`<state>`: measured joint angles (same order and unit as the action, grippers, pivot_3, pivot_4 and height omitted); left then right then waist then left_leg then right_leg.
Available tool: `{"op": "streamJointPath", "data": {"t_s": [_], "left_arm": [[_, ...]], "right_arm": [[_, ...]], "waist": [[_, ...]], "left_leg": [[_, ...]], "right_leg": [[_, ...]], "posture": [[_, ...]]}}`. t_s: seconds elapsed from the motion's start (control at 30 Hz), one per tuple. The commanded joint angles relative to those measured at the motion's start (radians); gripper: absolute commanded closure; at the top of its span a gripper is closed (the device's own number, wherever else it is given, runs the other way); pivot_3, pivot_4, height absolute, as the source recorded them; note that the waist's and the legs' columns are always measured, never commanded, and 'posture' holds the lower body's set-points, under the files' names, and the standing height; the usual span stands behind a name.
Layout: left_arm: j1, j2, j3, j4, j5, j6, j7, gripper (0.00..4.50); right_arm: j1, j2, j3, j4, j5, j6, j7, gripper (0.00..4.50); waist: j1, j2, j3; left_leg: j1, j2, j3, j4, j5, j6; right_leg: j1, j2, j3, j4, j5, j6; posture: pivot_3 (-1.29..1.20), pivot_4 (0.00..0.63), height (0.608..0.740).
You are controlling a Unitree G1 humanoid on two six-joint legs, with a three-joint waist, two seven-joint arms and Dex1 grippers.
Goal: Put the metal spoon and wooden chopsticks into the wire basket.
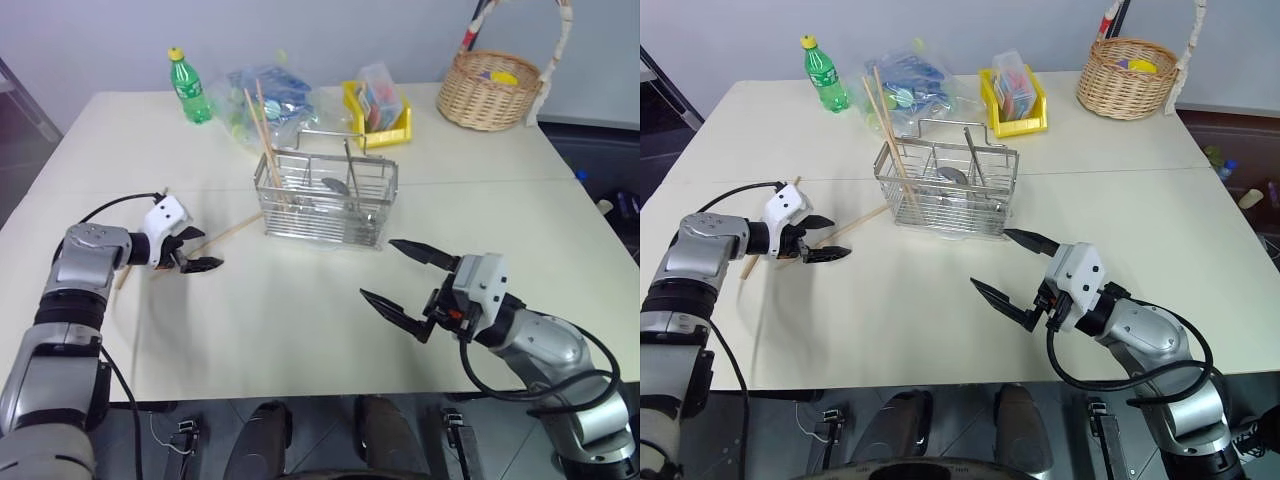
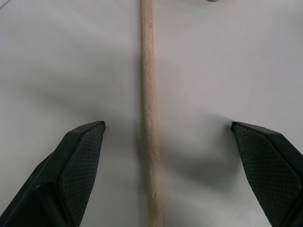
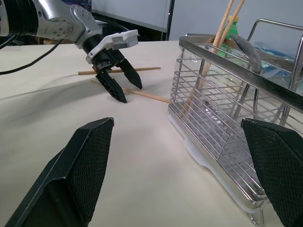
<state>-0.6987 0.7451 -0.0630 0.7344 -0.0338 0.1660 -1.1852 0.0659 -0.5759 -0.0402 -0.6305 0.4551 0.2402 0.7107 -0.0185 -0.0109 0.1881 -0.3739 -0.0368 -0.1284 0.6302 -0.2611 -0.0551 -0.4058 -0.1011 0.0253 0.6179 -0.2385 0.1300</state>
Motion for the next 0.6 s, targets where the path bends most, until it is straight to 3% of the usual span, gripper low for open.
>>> {"op": "streamJointPath", "data": {"t_s": [0.03, 0.07, 0.17, 0.4, 0.6], "left_arm": [[0.024, 0.009, -0.014, 0.031, 0.035, -0.007, 0.043, 0.00], [0.022, 0.007, -0.012, 0.034, 0.034, -0.009, 0.049, 0.00], [0.019, 0.005, -0.005, 0.036, 0.021, -0.014, 0.043, 0.90], [0.025, 0.010, -0.001, 0.036, 0.021, -0.018, 0.049, 4.46], [0.032, 0.015, -0.002, 0.030, 0.016, -0.016, 0.040, 4.46]], "right_arm": [[-0.014, 0.005, -0.012, -0.024, 0.008, -0.016, -0.004, 0.09], [-0.012, 0.005, -0.013, -0.024, 0.009, -0.015, -0.003, 0.09], [-0.009, 0.002, -0.012, -0.026, 0.011, -0.010, -0.001, 0.00], [0.004, -0.005, -0.020, -0.031, 0.017, -0.004, 0.004, 0.00], [0.006, -0.005, -0.019, -0.029, 0.017, 0.002, 0.004, 0.00]], "waist": [[0.000, 0.000, 0.000], [0.000, 0.000, 0.000], [0.000, 0.000, 0.000], [0.000, 0.000, 0.000], [-0.001, 0.000, 0.000]], "left_leg": [[0.000, 0.000, 0.000, 0.000, 0.000, 0.000], [0.000, 0.000, 0.000, 0.000, 0.000, 0.000], [0.001, 0.000, 0.000, 0.000, 0.000, 0.000], [0.001, 0.000, 0.000, 0.001, 0.000, 0.000], [0.001, 0.000, 0.000, 0.001, 0.000, 0.000]], "right_leg": [[0.000, 0.000, 0.000, 0.000, 0.000, 0.000], [0.000, 0.000, 0.000, 0.000, 0.000, 0.000], [0.000, 0.000, 0.000, 0.001, 0.000, 0.000], [0.000, 0.000, 0.000, 0.003, 0.000, 0.000], [0.000, 0.000, 0.000, 0.003, 0.000, 0.000]], "posture": [[0.00, 0.150, 0.740], [0.00, 0.150, 0.740], [0.00, 0.150, 0.740], [0.00, 0.150, 0.740], [0.00, 0.150, 0.740]]}}
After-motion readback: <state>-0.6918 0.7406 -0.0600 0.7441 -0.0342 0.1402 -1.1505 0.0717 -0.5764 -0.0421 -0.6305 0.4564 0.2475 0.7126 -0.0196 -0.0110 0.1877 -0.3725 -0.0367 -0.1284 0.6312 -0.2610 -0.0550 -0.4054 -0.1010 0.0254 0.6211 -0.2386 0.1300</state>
